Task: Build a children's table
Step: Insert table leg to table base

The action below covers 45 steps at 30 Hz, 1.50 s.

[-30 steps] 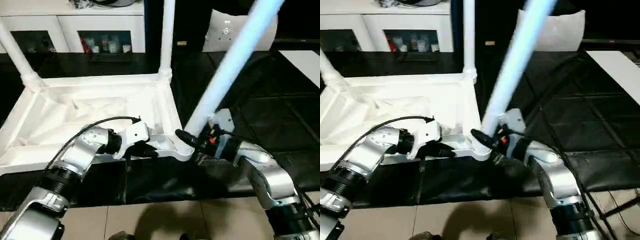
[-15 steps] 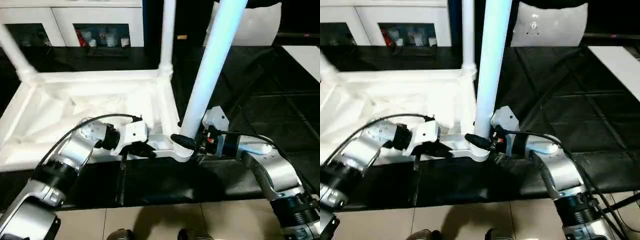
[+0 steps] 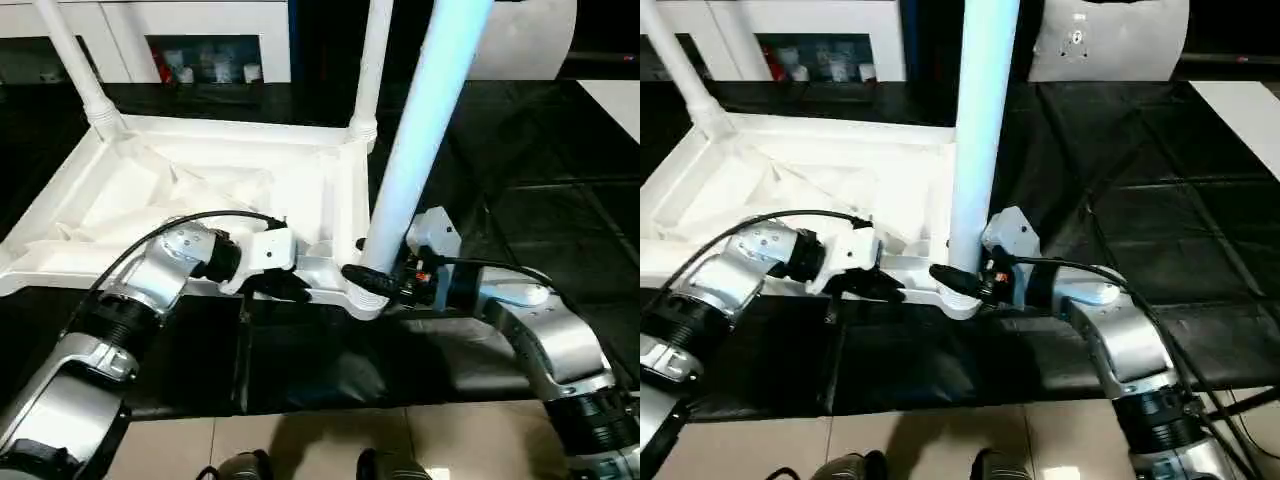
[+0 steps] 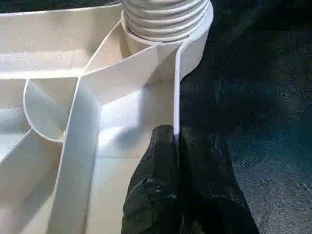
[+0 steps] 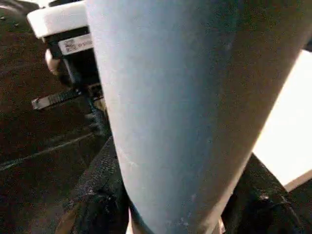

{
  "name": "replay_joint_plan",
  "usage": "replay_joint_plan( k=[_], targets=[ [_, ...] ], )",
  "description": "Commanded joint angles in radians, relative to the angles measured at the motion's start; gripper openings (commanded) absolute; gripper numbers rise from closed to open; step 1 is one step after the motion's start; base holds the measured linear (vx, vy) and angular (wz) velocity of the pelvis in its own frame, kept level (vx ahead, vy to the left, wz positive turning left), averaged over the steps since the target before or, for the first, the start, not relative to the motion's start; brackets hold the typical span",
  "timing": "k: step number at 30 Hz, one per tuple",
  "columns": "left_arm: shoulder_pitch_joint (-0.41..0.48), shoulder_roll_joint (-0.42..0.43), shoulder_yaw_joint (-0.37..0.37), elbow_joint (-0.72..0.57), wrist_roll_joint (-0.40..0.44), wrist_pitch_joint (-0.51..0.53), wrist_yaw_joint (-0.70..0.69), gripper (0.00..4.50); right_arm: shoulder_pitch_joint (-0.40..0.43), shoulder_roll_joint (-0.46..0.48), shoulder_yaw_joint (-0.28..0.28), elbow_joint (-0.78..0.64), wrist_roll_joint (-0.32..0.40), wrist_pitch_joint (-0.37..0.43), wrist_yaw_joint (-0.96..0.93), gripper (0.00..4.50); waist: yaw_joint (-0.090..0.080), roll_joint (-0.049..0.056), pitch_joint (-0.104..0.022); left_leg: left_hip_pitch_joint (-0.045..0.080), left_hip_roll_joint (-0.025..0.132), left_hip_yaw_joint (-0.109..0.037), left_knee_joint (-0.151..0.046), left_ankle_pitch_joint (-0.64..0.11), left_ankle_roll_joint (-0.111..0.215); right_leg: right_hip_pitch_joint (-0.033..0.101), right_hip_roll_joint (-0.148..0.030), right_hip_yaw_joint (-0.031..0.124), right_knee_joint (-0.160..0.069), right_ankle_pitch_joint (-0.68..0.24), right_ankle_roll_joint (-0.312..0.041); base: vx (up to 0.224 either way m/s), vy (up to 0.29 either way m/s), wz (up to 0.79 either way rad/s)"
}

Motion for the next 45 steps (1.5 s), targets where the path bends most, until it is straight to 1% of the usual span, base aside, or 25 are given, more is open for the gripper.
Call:
replay_joint_plan(
  k=[1,4,5,6,7,8,9,10,11,12,13,14,15,17,18,19,21,24,25,26,28,30,32,37,45],
  targets=[
    [0.004,0.023,0.072,-0.041,0.007,0.060,0.087,0.00,0.074,0.019,0.098,0.142,-0.058,0.083,-0.029,1.89,-0.001,0.006,-0.010,0.010,0.085,-0.047,-0.094,-0.415,-0.019,0.005,-0.094,0.061,-0.096,-0.560,-0.168,0.000,0.000,0.00],
    [0.092,0.043,0.112,-0.183,-0.021,0.178,0.124,0.00,0.065,0.057,0.065,0.156,-0.063,0.078,-0.104,1.89,-0.008,0.004,-0.011,0.001,0.090,-0.057,-0.099,-0.419,-0.032,0.006,-0.101,0.061,-0.091,-0.615,-0.152,0.000,0.000,0.00],
    [0.160,0.052,0.136,-0.293,-0.034,0.258,0.154,0.00,0.061,0.080,0.048,0.160,-0.063,0.080,-0.146,1.89,-0.013,0.004,-0.009,-0.001,0.089,-0.059,-0.100,-0.433,-0.034,0.003,-0.099,0.060,-0.093,-0.639,-0.142,0.000,0.000,0.00],
    [0.200,0.055,0.148,-0.360,-0.040,0.301,0.171,0.00,0.058,0.092,0.039,0.164,-0.064,0.081,-0.169,1.89,-0.015,-0.003,-0.012,0.000,0.090,-0.060,-0.101,-0.437,-0.034,0.001,-0.099,0.059,-0.094,-0.644,-0.141,-0.004,0.012,-0.18],
    [0.277,0.046,0.161,-0.489,-0.044,0.379,0.204,0.00,0.049,0.119,0.022,0.178,-0.063,0.083,-0.210,1.89,-0.027,-0.006,-0.011,-0.012,0.093,-0.066,-0.107,-0.444,-0.042,0.007,-0.099,0.057,-0.086,-0.641,-0.143,-0.004,0.012,-0.18],
    [0.324,0.038,0.167,-0.568,-0.045,0.425,0.225,0.00,0.042,0.136,0.011,0.188,-0.063,0.084,-0.235,1.89,-0.031,0.000,-0.005,-0.016,0.090,-0.068,-0.107,-0.452,-0.040,0.003,-0.098,0.056,-0.087,-0.653,-0.142,0.006,0.017,-0.22],
    [0.324,0.038,0.167,-0.568,-0.045,0.425,0.225,0.00,0.042,0.136,0.011,0.188,-0.063,0.084,-0.235,1.89,-0.037,-0.001,-0.010,-0.018,0.090,-0.068,-0.106,-0.445,-0.044,0.006,-0.098,0.056,-0.085,-0.638,-0.142,0.030,0.016,-0.20],
    [0.370,0.017,0.164,-0.651,-0.038,0.478,0.251,0.00,0.029,0.158,-0.004,0.208,-0.063,0.087,-0.270,1.89,-0.043,-0.007,-0.013,-0.015,0.087,-0.064,-0.104,-0.431,-0.037,0.005,-0.093,0.057,-0.090,-0.615,-0.140,0.030,0.016,-0.20],
    [0.406,-0.010,0.151,-0.723,-0.026,0.522,0.281,0.00,0.011,0.180,-0.020,0.235,-0.066,0.085,-0.306,1.89,-0.049,-0.005,-0.011,-0.018,0.086,-0.063,-0.104,-0.419,-0.034,0.004,-0.088,0.055,-0.088,-0.569,-0.150,0.000,0.000,0.00],
    [0.406,-0.010,0.151,-0.723,-0.026,0.522,0.281,0.00,0.011,0.180,-0.020,0.235,-0.066,0.085,-0.306,1.89,-0.051,-0.007,-0.018,-0.017,0.089,-0.062,-0.102,-0.399,-0.037,0.008,-0.088,0.056,-0.082,-0.515,-0.164,0.000,0.000,0.00],
    [0.435,-0.055,0.127,-0.796,-0.001,0.580,0.321,0.00,-0.016,0.205,-0.035,0.274,-0.073,0.077,-0.347,1.89,-0.056,-0.012,-0.017,-0.013,0.086,-0.050,-0.098,-0.360,-0.022,0.005,-0.081,0.058,-0.081,-0.412,-0.193,0.000,0.000,0.00],
    [0.443,-0.074,0.118,-0.821,0.011,0.603,0.338,0.00,-0.026,0.214,-0.040,0.289,-0.076,0.073,-0.361,1.89,-0.058,-0.011,-0.020,-0.009,0.086,-0.047,-0.095,-0.340,-0.019,0.008,-0.082,0.059,-0.080,-0.378,-0.207,0.000,0.000,0.00],
    [0.446,-0.104,0.103,-0.851,0.032,0.641,0.369,0.00,-0.039,0.225,-0.041,0.303,-0.078,0.069,-0.373,1.89,-0.058,-0.016,-0.019,-0.005,0.085,-0.040,-0.091,-0.318,-0.004,0.006,-0.081,0.060,-0.083,-0.351,-0.223,0.000,0.000,0.00],
    [0.443,-0.122,0.092,-0.865,0.045,0.663,0.387,0.00,-0.045,0.231,-0.040,0.308,-0.079,0.068,-0.377,1.89,-0.044,-0.013,-0.021,0.004,0.081,-0.029,-0.082,-0.265,0.016,0.006,-0.076,0.061,-0.082,-0.286,-0.238,0.000,0.000,0.00],
    [0.438,-0.131,0.087,-0.875,0.047,0.686,0.407,0.00,-0.047,0.235,-0.038,0.309,-0.079,0.069,-0.380,1.89,-0.040,-0.013,-0.022,0.002,0.082,-0.028,-0.083,-0.245,0.021,0.010,-0.074,0.061,-0.078,-0.255,-0.243,0.000,0.000,0.00],
    [0.425,-0.132,0.083,-0.869,0.053,0.700,0.425,0.00,-0.047,0.239,-0.034,0.308,-0.080,0.071,-0.381,1.89,-0.026,-0.014,-0.024,0.002,0.081,-0.024,-0.079,-0.184,0.037,0.017,-0.070,0.057,-0.068,-0.168,-0.257,0.000,0.000,0.00],
    [0.425,-0.132,0.083,-0.869,0.053,0.700,0.425,0.00,-0.047,0.239,-0.034,0.308,-0.080,0.071,-0.381,1.89,-0.018,-0.013,-0.023,0.002,0.080,-0.023,-0.079,-0.165,0.044,0.020,-0.070,0.055,-0.067,-0.149,-0.259,0.000,0.000,0.00],
    [0.413,-0.117,0.082,-0.860,0.062,0.714,0.441,0.00,-0.045,0.242,-0.029,0.306,-0.083,0.072,-0.379,1.89,-0.017,-0.013,-0.020,0.004,0.080,-0.025,-0.083,-0.223,0.028,0.018,-0.071,0.054,-0.074,-0.237,-0.243,0.000,0.000,0.00],
    [0.406,-0.096,0.089,-0.856,0.078,0.735,0.459,0.00,-0.042,0.243,-0.031,0.302,-0.080,0.061,-0.368,1.89,-0.015,-0.007,-0.019,0.006,0.080,-0.027,-0.085,-0.247,0.018,0.016,-0.070,0.055,-0.076,-0.278,-0.232,0.000,0.000,0.00],
    [0.404,-0.091,0.093,-0.854,0.080,0.740,0.462,0.00,-0.042,0.244,-0.033,0.300,-0.077,0.054,-0.362,1.89,-0.016,-0.009,-0.019,0.007,0.080,-0.027,-0.085,-0.255,0.015,0.015,-0.070,0.055,-0.079,-0.292,-0.226,0.000,0.000,0.00],
    [0.403,-0.094,0.099,-0.855,0.085,0.746,0.466,0.00,-0.042,0.243,-0.034,0.300,-0.074,0.045,-0.358,1.89,-0.016,-0.008,-0.020,0.007,0.080,-0.027,-0.084,-0.256,0.006,0.015,-0.070,0.055,-0.079,-0.298,-0.218,0.000,0.000,0.00],
    [0.402,-0.088,0.103,-0.853,0.085,0.731,0.462,0.00,-0.040,0.247,-0.046,0.293,-0.061,0.027,-0.355,1.89,-0.016,-0.007,-0.024,0.006,0.080,-0.027,-0.082,-0.223,0.008,0.018,-0.068,0.055,-0.073,-0.239,-0.226,0.000,0.000,0.00],
    [0.406,-0.066,0.102,-0.840,0.068,0.649,0.441,0.00,-0.033,0.247,-0.076,0.266,-0.034,-0.009,-0.342,1.89,-0.016,-0.012,-0.029,0.004,0.077,-0.025,-0.077,-0.200,0.021,0.022,-0.067,0.054,-0.070,-0.198,-0.234,0.000,0.000,0.00],
    [0.381,-0.006,0.108,-0.746,0.044,0.452,0.388,0.00,-0.027,0.242,-0.173,0.191,0.078,-0.029,-0.287,1.89,-0.004,-0.005,-0.043,0.010,0.077,-0.018,-0.066,-0.083,0.070,0.030,-0.060,0.051,-0.048,-0.003,-0.282,0.000,0.000,0.00],
    [0.295,0.038,0.135,-0.533,0.000,0.271,0.317,0.00,-0.015,0.216,-0.253,0.077,0.209,-0.037,-0.199,1.89,0.005,-0.006,-0.058,0.010,0.074,-0.014,-0.054,-0.057,0.071,0.040,-0.061,0.051,-0.037,0.024,-0.303,0.000,0.000,0.00]
  ],
)
